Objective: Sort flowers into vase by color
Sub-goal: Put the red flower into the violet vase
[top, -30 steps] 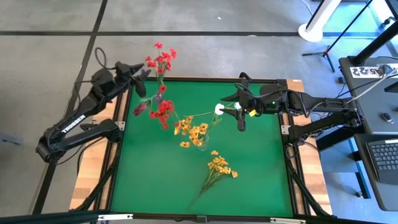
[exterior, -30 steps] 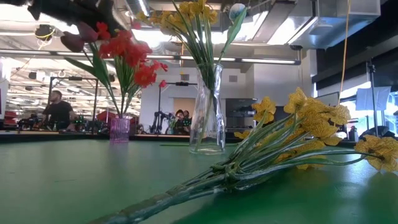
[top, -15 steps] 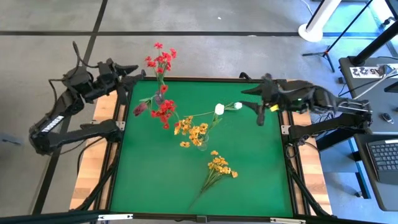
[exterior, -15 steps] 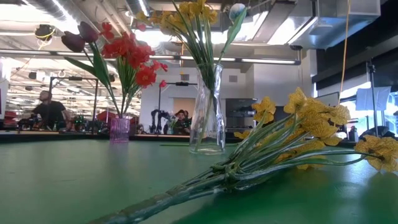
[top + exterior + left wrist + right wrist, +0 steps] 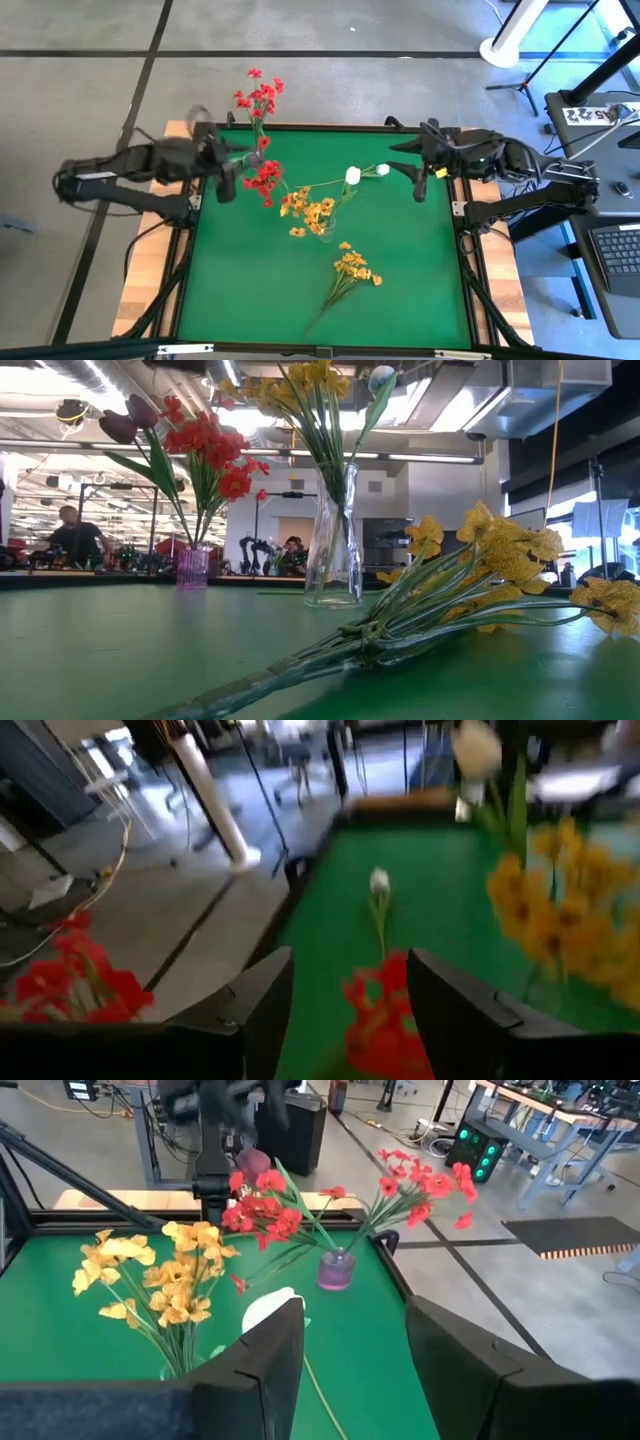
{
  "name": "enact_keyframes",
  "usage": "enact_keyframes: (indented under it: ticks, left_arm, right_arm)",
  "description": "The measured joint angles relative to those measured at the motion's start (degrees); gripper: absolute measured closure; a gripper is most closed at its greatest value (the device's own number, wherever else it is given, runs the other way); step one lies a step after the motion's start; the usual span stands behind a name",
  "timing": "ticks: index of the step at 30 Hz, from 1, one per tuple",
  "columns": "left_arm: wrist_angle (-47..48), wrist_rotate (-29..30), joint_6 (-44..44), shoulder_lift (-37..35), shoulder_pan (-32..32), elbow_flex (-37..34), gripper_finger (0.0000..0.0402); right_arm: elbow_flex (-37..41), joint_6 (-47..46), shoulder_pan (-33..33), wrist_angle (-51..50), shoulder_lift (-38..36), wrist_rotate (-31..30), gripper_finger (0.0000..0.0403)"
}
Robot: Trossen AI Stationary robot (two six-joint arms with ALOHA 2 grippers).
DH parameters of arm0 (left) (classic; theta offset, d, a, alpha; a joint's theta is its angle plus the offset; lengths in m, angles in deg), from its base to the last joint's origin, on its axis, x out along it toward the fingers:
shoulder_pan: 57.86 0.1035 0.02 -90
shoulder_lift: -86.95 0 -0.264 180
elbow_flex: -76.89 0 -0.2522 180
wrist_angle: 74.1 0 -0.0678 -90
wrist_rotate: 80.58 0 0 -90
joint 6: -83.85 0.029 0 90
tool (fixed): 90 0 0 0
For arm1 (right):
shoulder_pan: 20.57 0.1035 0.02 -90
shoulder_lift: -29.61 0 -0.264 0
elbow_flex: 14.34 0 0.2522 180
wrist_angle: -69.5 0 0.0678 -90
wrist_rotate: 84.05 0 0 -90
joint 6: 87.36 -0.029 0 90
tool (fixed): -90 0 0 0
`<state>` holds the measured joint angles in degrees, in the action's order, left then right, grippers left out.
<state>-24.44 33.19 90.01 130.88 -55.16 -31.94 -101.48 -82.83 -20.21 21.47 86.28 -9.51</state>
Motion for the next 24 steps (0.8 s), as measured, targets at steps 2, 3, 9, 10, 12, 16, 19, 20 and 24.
enact_keyframes:
  ticks: [2,3,9,10,12,16,19,20,24]
  left_arm:
    - [2.9,5.7,0.1,2.5,-4.7,-0.1,0.0211]
    - [3.6,9.1,0.2,3.6,-6.9,-0.1,0.0211]
    - [9.1,17.0,-3.0,9.5,-17.4,2.9,0.0211]
    - [10.8,17.7,-4.3,10.3,-18.6,3.8,0.0211]
    - [14.3,18.8,-8.0,12.1,-20.7,5.7,0.0211]
    - [21.0,19.0,-15.3,15.8,-23.1,7.0,0.0211]
    - [23.0,19.2,-18.2,19.1,-24.0,7.0,0.0211]
    - [22.8,19.3,-18.3,20.3,-24.2,7.0,0.0211]
    - [22.6,24.2,-17.0,24.2,-25.2,7.0,0.0211]
  right_arm:
    - [0.0,0.0,0.0,-0.3,0.1,0.0,0.0228]
    - [0.0,0.0,0.0,-0.4,0.1,0.0,0.0228]
    - [0.0,0.0,0.0,-0.4,0.1,0.0,0.0228]
    - [0.0,0.0,0.0,-0.3,0.1,0.0,0.0228]
    - [0.0,0.0,0.0,-0.4,0.1,0.0,0.0228]
    - [0.0,0.0,0.0,-0.6,0.1,0.0,0.0228]
    - [0.0,0.0,0.0,-0.6,0.1,0.0,0.0228]
    - [0.0,0.0,0.0,-0.6,0.1,0.0,0.0228]
    - [0.0,-0.1,0.0,-0.6,0.1,0.0,0.0228]
